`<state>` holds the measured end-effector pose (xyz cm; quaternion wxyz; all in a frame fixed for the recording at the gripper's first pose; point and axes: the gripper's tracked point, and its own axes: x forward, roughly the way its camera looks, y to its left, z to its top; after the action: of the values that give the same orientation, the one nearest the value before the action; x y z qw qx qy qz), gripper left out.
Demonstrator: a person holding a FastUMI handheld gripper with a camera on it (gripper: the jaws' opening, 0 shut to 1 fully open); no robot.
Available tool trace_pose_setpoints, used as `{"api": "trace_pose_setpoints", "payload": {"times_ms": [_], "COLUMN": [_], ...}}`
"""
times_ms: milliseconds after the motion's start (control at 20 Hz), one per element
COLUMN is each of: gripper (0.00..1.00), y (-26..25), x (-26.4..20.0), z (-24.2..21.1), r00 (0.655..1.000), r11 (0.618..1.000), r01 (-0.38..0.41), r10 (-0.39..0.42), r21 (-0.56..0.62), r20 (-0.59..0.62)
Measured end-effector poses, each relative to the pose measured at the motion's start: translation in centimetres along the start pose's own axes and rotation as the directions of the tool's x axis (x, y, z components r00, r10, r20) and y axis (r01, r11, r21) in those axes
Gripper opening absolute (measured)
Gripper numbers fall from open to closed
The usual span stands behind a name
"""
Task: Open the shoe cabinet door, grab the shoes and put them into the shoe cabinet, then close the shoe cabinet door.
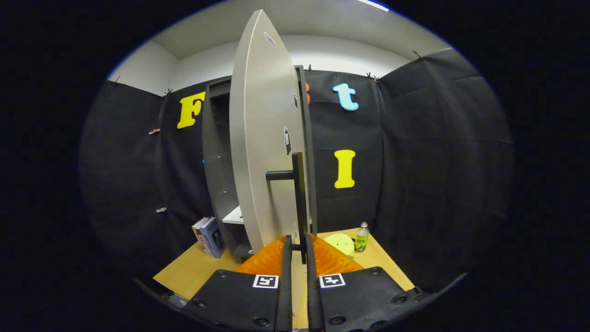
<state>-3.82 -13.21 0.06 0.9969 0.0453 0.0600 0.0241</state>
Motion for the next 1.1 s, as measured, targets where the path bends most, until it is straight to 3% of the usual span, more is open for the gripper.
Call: {"api": "trace_pose_setpoints", "payload": {"times_ms": [100, 150, 250, 550, 900, 1100], "gripper": [0.14, 0.06, 0.12, 0.12, 0.43, 0.74], "y": [-2.8, -3.4, -3.9, -2.8, 3.6, 8.4], "x": [-1.5, -2.0, -3.2, -4.5, -3.5, -2.1], "z": [1.0, 1.5, 1.8, 1.5, -1.5, -5.6], "r00": [0.998, 0.998, 0.997, 0.995, 1.000, 0.995], "r11": [0.998, 0.998, 0.997, 0.995, 1.000, 0.996], "r01": [0.061, 0.060, 0.075, 0.090, 0.020, -0.072], "r10": [-0.061, -0.060, -0.076, -0.092, -0.020, 0.075], "r21": [0.014, 0.022, 0.037, 0.033, 0.010, 0.049], "r20": [0.019, 0.031, 0.034, 0.047, 0.010, -0.068]}}
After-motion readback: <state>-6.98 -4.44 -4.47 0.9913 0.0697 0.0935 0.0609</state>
